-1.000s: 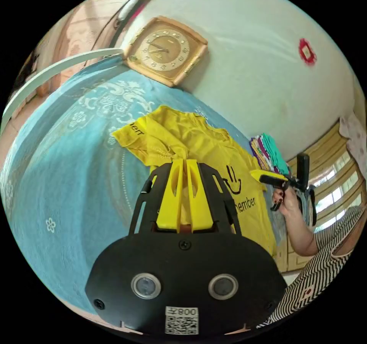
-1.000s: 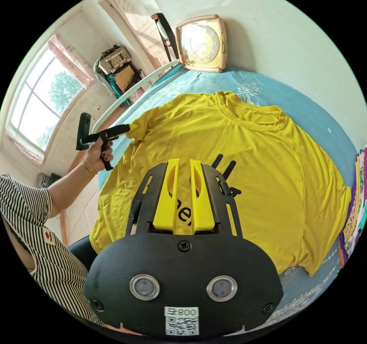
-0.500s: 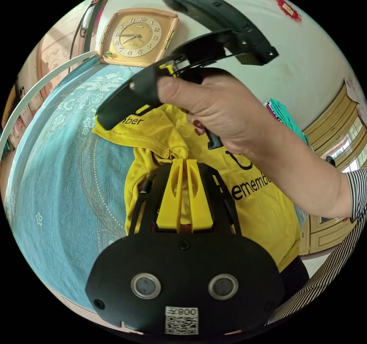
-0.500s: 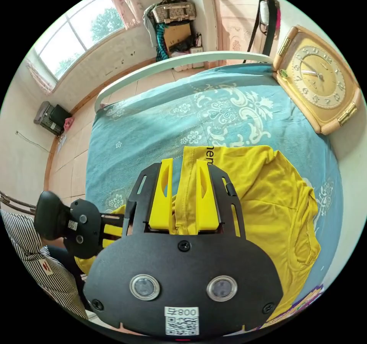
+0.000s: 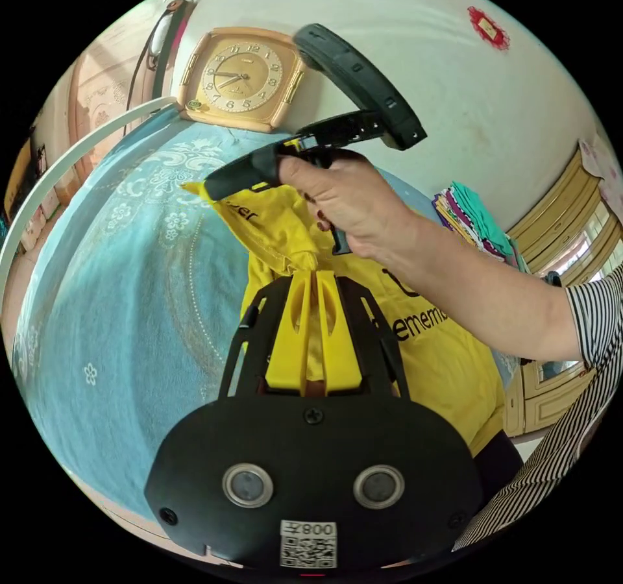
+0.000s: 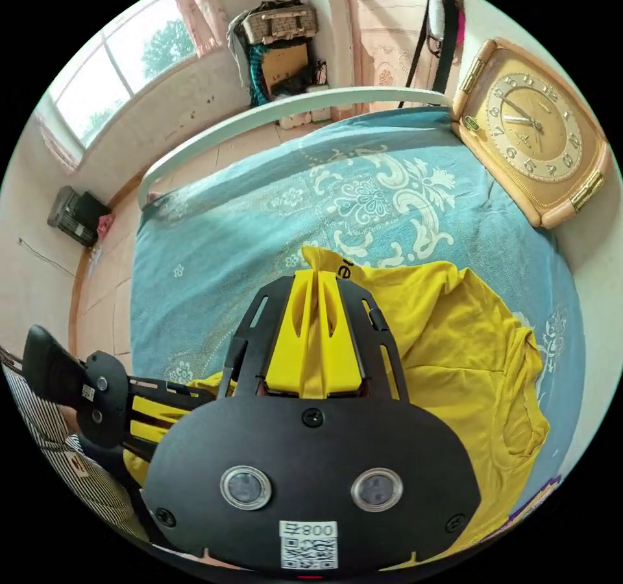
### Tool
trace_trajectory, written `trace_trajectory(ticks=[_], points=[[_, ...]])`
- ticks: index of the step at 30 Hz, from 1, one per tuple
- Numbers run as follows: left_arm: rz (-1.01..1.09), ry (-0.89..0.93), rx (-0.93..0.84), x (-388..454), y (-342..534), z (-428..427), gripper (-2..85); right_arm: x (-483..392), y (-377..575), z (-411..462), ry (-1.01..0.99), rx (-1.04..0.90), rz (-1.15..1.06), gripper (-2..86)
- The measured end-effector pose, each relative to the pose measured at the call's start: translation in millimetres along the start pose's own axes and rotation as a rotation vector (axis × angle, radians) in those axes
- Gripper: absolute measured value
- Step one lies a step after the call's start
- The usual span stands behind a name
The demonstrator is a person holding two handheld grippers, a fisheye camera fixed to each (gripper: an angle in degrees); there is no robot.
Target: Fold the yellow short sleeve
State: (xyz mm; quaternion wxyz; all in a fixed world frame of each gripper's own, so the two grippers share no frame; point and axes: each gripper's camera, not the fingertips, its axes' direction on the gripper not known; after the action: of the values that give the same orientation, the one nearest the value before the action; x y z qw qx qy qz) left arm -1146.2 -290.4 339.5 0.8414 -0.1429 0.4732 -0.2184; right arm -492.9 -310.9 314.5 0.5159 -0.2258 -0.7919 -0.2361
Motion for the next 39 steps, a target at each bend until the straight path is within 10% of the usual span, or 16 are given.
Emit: trace_trajectory(ticks=[8,28,39], points=[[-0.167,-0.144,0.153,-96.0,-9.6,-111.6,1.5,106.7,-24.0,-36.0,-0.411,0.370,0.265,1.1],[-0.413,0.180,0.059,-214.9,24.6,-170.1,1.7,101.8,-58.5,108.0,-0.302,0.052,0.181,7.4],[-0.464,0.307,0.095,-239.0,47.6,-203.0,1.5,110.2,-33.6,50.4,-0.259,0.101,0.282,13.2]])
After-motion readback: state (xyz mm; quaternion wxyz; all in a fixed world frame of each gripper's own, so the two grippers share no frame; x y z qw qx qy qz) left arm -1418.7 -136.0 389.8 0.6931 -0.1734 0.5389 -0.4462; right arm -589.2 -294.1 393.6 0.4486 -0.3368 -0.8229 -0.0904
